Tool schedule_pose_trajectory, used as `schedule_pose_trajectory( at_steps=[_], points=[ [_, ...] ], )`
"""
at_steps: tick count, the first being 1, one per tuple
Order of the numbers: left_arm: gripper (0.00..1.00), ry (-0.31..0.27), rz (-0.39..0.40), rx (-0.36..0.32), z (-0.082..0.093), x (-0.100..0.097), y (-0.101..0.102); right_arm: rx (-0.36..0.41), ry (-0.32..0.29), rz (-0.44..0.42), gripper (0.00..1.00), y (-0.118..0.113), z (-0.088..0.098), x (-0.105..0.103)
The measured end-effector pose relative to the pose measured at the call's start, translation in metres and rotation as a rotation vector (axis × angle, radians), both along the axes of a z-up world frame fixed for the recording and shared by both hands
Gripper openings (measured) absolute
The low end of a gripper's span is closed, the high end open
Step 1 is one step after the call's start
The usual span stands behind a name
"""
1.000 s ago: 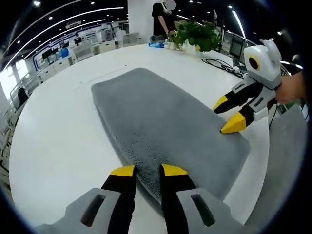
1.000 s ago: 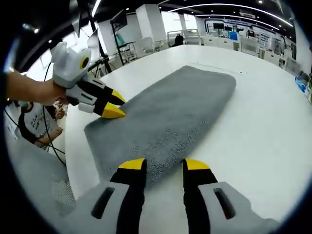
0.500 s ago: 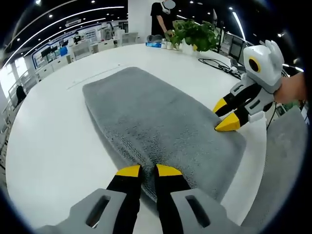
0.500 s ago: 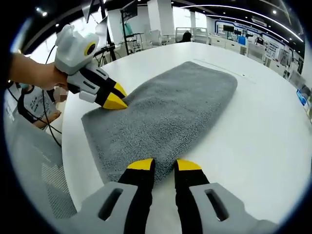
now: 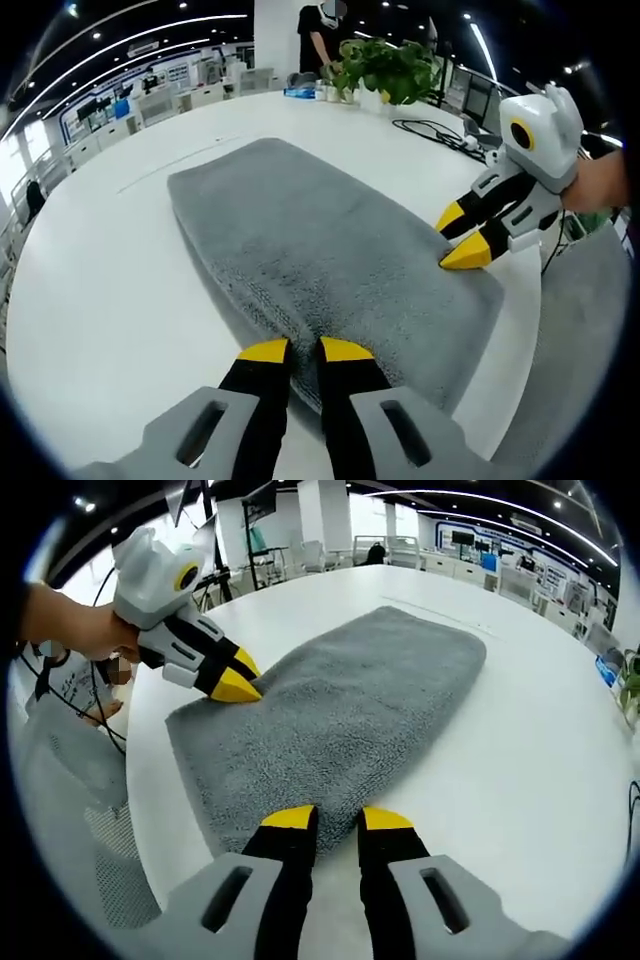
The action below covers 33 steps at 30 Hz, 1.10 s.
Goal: Fold the towel on the table until its edges align and the towel forms a compact rectangular stack.
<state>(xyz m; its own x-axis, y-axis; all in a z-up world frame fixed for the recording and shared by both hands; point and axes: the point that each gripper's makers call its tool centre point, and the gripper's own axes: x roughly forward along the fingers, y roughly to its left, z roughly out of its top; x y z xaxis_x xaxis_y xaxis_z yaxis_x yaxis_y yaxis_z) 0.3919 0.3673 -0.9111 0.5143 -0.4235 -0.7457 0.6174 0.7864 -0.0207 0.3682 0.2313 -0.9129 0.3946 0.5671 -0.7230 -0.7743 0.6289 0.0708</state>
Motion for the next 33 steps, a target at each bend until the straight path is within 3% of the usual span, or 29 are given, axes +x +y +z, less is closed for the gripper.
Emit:
schedule_pose_trajectory(
  at_steps=[15,25,30,33],
  points=[
    [0.1,0.019,-0.069,0.012,0.001,-0.009,-0.068,-0.045,0.004,0.001,0.15,-0.065,0.001,-0.01],
    [0.12,0.018,-0.059,0.092,0.004,-0.012,-0.075,-0.077,-0.019,0.044,0.15,-0.071,0.001,-0.011],
    [0.15,0.073,0.079,0.059,0.009,-0.017,-0.067,-0.071,-0.003,0.025,0.16,-0.072,0.0,-0.01],
    [0.15,0.04,0.01,0.123,0.014,-0.023,-0.064,-0.086,-0.018,0.056,0.17,-0.073,0.0,-0.011]
  ],
)
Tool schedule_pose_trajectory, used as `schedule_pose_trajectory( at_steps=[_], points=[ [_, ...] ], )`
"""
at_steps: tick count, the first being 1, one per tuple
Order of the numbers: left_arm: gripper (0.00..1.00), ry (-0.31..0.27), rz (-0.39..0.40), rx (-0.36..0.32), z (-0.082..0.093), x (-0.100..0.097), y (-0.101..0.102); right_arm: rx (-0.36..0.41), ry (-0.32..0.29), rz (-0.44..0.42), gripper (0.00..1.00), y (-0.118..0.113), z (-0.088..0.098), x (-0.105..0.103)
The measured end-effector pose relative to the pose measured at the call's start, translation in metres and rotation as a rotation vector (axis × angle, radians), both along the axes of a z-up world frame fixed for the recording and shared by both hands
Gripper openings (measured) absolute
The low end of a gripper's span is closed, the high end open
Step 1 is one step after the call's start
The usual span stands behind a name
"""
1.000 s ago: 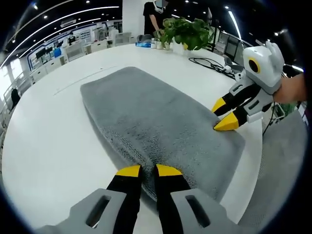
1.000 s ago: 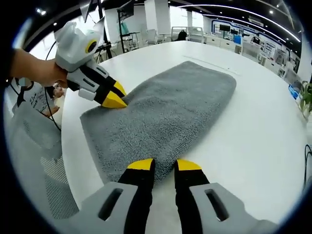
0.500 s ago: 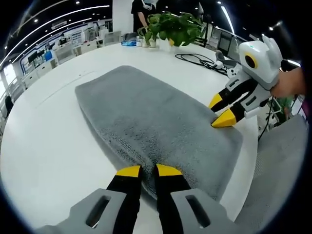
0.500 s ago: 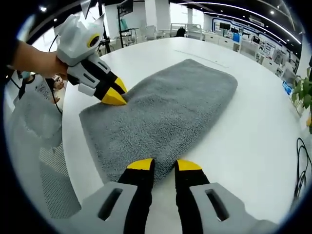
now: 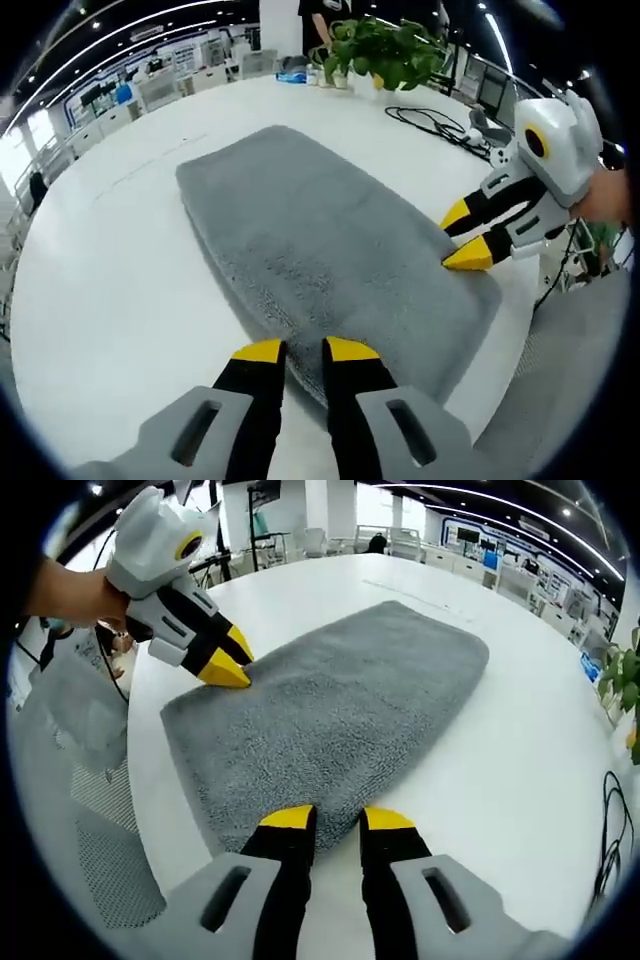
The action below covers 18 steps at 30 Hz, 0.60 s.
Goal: Fold the towel on the table until its edges align and the towel forms a compact rectangular stack.
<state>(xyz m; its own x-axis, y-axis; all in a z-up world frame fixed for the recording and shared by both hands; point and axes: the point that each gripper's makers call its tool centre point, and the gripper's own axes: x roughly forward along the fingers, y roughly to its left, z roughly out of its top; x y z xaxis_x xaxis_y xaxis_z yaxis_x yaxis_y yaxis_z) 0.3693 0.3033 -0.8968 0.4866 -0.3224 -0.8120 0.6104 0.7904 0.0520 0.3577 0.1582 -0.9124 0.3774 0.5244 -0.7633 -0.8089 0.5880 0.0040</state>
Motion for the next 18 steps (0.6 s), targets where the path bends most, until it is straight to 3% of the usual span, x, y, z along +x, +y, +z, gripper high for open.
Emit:
schedule_pose_trajectory(
  at_steps=[9,18],
  points=[
    [0.16,-0.025,0.047,0.011,0.015,-0.009,0.012,0.021,-0.024,0.009,0.2,0.002,0.008,0.002],
    [0.16,-0.053,0.012,0.014,0.022,-0.02,0.009,0.1,-0.07,0.017,0.27,0.013,0.03,-0.002]
  ],
)
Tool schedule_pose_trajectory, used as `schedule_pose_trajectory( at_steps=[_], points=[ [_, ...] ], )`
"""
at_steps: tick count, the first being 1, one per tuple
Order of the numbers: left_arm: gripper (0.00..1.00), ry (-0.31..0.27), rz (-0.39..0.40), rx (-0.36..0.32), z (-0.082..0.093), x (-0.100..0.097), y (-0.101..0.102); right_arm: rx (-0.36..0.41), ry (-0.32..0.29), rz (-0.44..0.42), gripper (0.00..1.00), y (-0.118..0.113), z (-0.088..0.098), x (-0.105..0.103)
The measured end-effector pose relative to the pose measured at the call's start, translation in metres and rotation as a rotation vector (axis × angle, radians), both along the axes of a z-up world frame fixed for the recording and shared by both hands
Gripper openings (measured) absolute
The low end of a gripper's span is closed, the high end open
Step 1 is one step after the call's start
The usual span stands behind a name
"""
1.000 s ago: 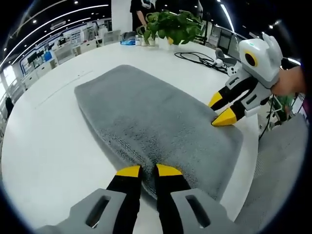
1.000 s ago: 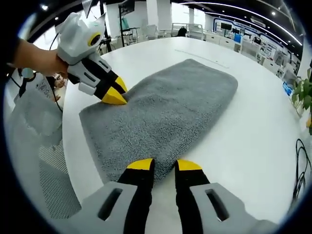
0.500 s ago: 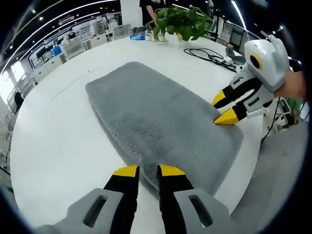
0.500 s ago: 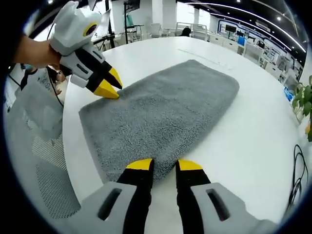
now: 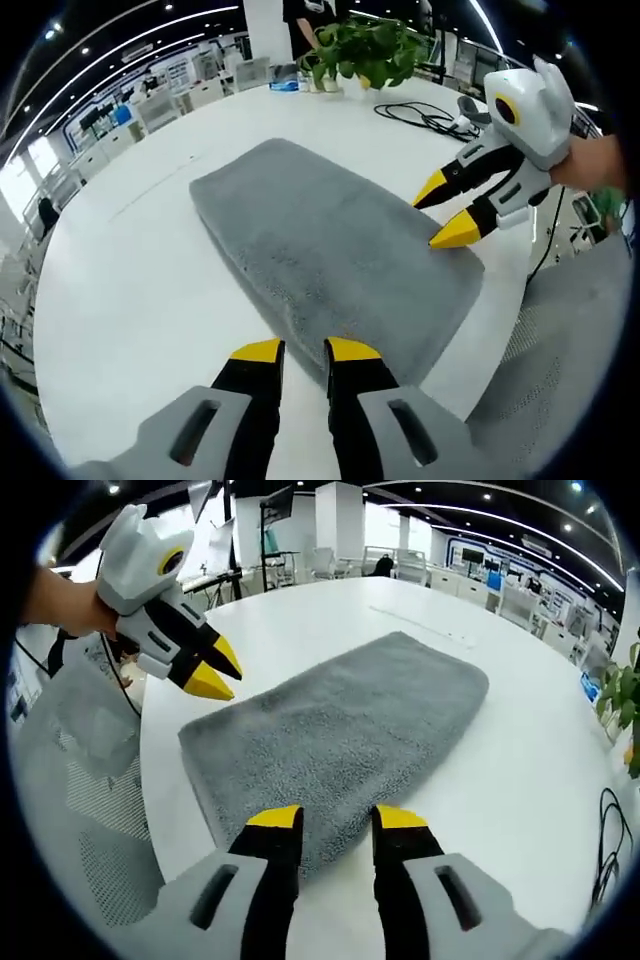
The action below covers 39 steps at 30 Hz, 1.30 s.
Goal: Fold the towel on the table until its edges align and the towel forms a compact rectangular stack.
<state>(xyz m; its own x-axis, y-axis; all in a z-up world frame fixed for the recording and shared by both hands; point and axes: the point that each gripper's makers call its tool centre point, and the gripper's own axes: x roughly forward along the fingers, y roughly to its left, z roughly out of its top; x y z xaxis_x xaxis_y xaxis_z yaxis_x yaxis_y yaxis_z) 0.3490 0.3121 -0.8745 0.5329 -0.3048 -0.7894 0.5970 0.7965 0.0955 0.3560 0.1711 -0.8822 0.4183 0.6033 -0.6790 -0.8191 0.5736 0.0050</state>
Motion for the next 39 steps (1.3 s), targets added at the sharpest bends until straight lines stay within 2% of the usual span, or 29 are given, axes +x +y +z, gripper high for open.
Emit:
schedule_pose_trajectory(
  at_steps=[2,5,8,12,14,19,24,27,30,32,35,37,39],
  points=[
    [0.16,-0.021,-0.035,0.007,0.003,-0.004,-0.004,0.045,-0.021,0.022,0.26,0.008,0.012,-0.006],
    [0.18,-0.041,-0.07,0.018,0.004,-0.009,-0.008,0.042,-0.04,0.075,0.27,0.014,0.015,-0.015],
    [0.19,-0.052,-0.091,0.009,0.005,-0.014,-0.013,0.035,-0.045,0.136,0.26,0.018,0.012,-0.028],
    [0.2,-0.064,-0.178,0.023,0.004,-0.028,-0.021,0.025,-0.033,0.203,0.26,0.021,0.006,-0.045],
    [0.2,-0.076,-0.201,0.025,0.004,-0.033,-0.024,0.013,-0.04,0.22,0.26,0.021,0.003,-0.05],
    [0.2,-0.075,-0.228,0.037,0.001,-0.036,-0.027,0.007,-0.012,0.217,0.27,0.019,-0.005,-0.058],
    [0.25,-0.093,-0.267,0.018,0.001,-0.026,-0.035,-0.019,0.007,0.234,0.27,0.018,-0.02,-0.068],
    [0.27,-0.093,-0.281,0.015,-0.004,-0.016,-0.037,-0.022,0.02,0.209,0.3,0.016,-0.027,-0.07],
    [0.29,-0.093,-0.254,-0.03,-0.006,-0.004,-0.039,-0.01,0.029,0.182,0.33,0.019,-0.026,-0.073],
    [0.3,-0.064,-0.221,-0.082,-0.012,0.002,-0.042,-0.036,0.004,0.195,0.34,0.019,-0.029,-0.074],
    [0.35,-0.08,-0.223,-0.054,-0.019,0.013,-0.038,-0.037,0.005,0.176,0.34,0.019,-0.028,-0.074],
    [0.38,-0.08,-0.208,-0.077,-0.02,0.019,-0.036,-0.031,0.021,0.155,0.35,0.02,-0.027,-0.073],
    [0.41,-0.083,-0.195,-0.069,-0.022,0.023,-0.032,-0.039,0.02,0.157,0.35,0.02,-0.026,-0.073]
  ],
)
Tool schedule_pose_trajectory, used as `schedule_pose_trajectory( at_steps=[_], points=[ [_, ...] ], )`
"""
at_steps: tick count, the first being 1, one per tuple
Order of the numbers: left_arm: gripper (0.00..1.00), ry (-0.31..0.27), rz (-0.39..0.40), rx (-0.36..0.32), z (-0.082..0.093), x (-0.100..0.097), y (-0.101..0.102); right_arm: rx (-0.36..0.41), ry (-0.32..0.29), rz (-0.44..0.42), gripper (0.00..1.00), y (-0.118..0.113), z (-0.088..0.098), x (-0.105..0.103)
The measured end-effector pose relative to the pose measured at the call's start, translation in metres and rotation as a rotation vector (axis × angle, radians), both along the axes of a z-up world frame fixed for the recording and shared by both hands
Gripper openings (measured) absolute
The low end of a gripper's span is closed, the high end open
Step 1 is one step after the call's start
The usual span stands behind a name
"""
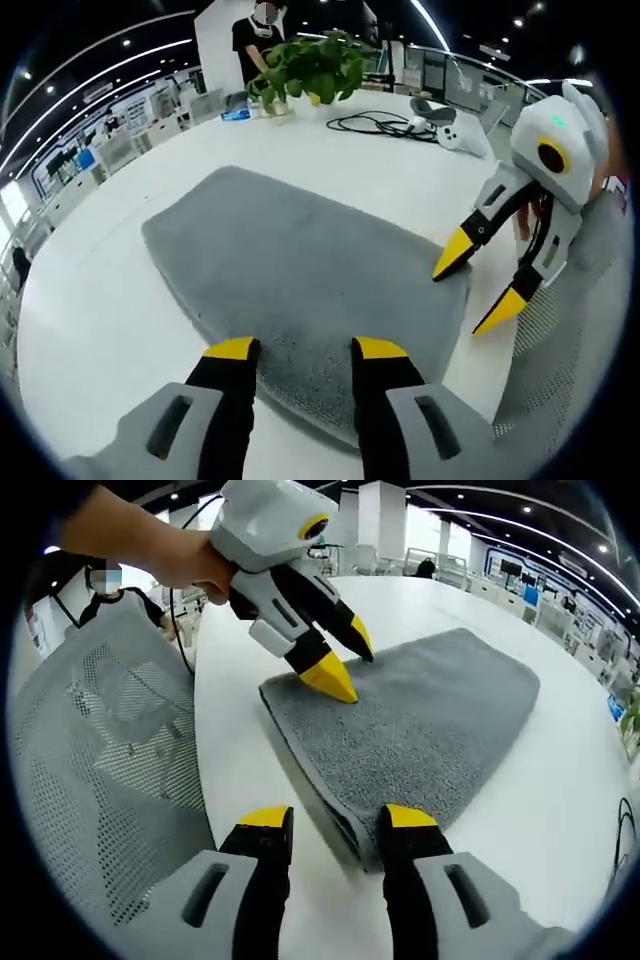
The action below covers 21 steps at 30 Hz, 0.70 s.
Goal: Fold the towel on the table until its edges align and the towel forms a compact rectangular stack.
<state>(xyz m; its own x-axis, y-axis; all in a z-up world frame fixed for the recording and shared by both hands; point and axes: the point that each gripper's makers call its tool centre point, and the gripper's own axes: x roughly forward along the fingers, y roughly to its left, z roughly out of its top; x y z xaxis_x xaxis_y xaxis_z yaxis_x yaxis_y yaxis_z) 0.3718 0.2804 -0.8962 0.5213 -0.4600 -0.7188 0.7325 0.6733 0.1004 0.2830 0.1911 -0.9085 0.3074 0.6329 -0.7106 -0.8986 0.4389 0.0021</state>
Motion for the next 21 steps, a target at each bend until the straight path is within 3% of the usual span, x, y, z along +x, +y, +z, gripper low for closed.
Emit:
schedule_pose_trajectory(
  at_steps=[3,6,12,15,18,21],
  points=[
    [0.46,0.055,0.052,-0.043,-0.005,-0.002,0.006,-0.011,0.0,0.007,0.34,-0.001,0.003,-0.001],
    [0.46,0.046,0.049,-0.054,-0.002,-0.003,0.012,-0.026,-0.018,0.015,0.29,-0.007,0.008,0.003],
    [0.4,0.011,-0.051,-0.07,0.013,-0.019,0.006,-0.066,-0.052,0.077,0.28,-0.013,0.005,0.004],
    [0.38,0.012,-0.158,-0.073,0.017,-0.037,-0.005,-0.085,-0.065,0.111,0.28,-0.015,0.004,0.004],
    [0.36,0.018,-0.239,-0.057,0.015,-0.052,-0.012,-0.103,-0.08,0.133,0.26,-0.017,0.001,0.006],
    [0.36,0.066,-0.305,-0.042,0.005,-0.071,-0.017,-0.103,-0.069,0.14,0.26,-0.016,-0.004,0.005]
  ],
)
